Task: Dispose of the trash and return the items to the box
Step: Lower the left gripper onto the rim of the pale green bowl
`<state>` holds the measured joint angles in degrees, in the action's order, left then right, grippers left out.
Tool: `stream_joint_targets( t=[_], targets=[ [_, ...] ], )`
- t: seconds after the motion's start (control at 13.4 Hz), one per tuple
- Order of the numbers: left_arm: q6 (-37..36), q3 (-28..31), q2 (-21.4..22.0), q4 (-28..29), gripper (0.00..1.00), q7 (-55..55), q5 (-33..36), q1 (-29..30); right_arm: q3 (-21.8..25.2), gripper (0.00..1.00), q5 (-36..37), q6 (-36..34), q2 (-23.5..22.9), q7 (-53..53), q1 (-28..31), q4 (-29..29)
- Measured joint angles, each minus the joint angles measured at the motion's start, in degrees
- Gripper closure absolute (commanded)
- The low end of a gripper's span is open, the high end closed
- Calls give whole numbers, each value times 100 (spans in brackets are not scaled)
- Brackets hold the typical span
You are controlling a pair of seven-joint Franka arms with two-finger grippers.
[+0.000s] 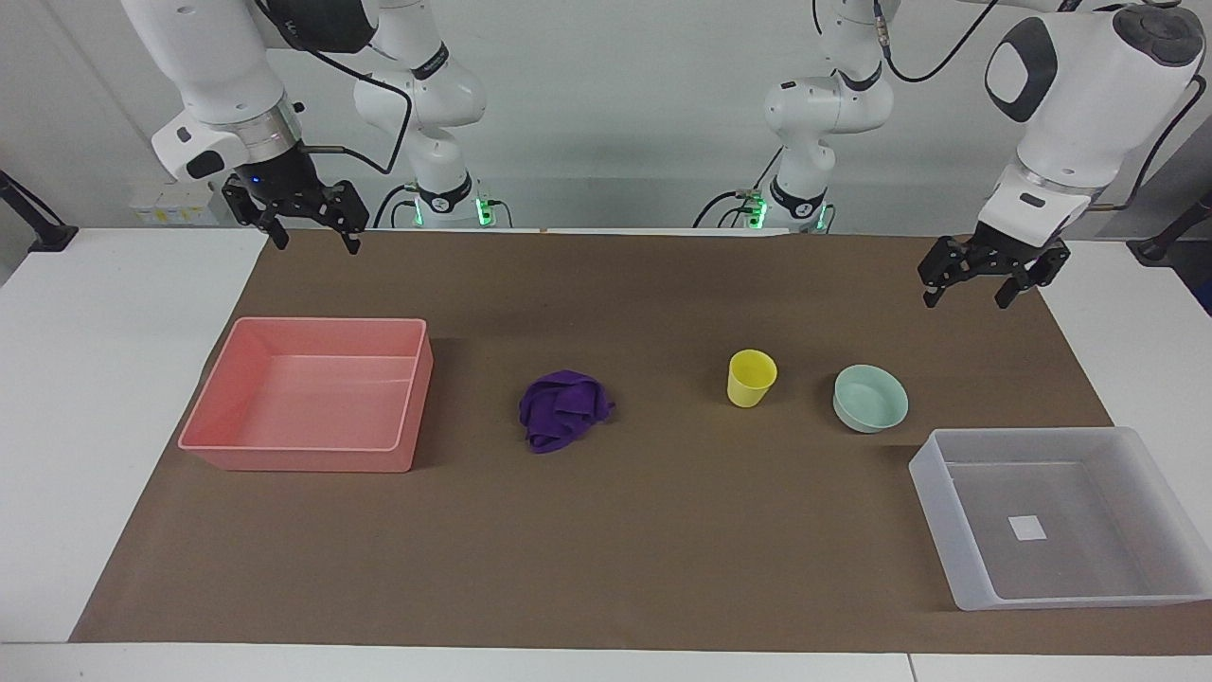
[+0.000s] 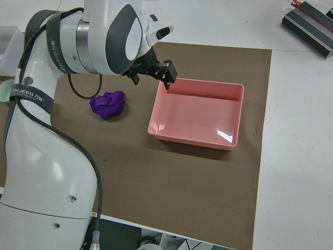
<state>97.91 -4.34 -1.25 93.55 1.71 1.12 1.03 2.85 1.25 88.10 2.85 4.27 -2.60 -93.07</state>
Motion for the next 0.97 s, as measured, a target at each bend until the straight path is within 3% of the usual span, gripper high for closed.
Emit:
stream_joint_targets(
  t=[0.97],
  targets=[
    [248, -23, 25, 183, 0, 4, 1, 0, 1, 0, 0, 0, 0, 0, 1, -3]
  ],
)
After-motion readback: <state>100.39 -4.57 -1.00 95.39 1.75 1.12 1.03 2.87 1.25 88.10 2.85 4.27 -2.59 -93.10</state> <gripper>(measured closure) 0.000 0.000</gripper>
